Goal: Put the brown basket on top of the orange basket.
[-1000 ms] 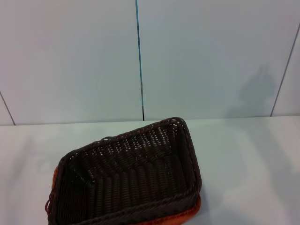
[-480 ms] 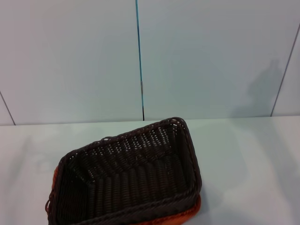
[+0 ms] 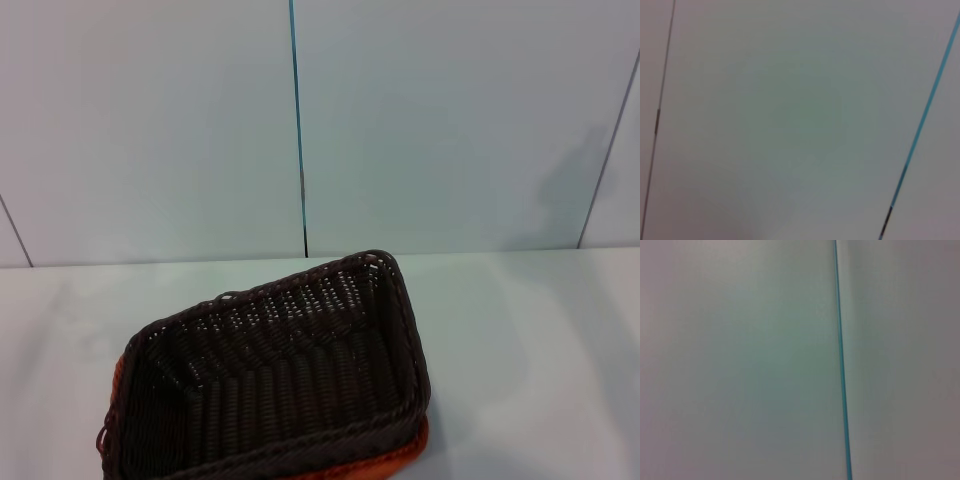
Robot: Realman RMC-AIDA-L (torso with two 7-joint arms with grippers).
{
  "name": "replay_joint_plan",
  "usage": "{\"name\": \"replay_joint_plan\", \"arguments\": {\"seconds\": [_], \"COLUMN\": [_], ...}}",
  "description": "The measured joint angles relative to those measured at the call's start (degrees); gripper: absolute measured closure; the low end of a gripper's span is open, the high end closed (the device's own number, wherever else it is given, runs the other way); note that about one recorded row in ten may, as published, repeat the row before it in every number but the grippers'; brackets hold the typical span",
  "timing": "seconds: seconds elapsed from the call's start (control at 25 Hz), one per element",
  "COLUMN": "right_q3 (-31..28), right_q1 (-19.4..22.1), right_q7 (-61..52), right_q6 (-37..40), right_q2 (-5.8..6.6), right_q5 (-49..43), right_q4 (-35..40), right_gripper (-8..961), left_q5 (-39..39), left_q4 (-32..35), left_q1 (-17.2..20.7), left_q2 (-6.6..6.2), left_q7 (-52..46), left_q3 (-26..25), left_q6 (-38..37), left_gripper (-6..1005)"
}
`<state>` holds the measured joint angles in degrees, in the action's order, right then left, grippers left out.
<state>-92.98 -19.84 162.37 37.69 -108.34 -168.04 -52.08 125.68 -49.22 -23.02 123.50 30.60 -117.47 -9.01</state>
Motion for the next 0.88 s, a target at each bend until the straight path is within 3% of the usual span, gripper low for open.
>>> {"name": "replay_joint_plan", "arguments": {"seconds": [0.64, 0.88], "right_q3": [-0.3, -1.5], "right_q1": [1.2, 2.0], "right_q7": [0.0, -0.1], "right_q6": [2.5, 8.1], "right_q2": [-0.83, -2.66], "right_q5": [0.1, 0.1], "right_q4": [0.9, 2.2], "right_gripper": [879, 879], "left_q5": [0.4, 0.4], "left_q4": [0.8, 0.8], "left_q1": [0.3, 0.4], "left_q2": [-0.11, -0.08], "left_q7": [-2.6, -2.7], "left_q3": [2.3, 3.0], "left_q6": [-4.5, -5.8], "left_gripper": [91, 91]}}
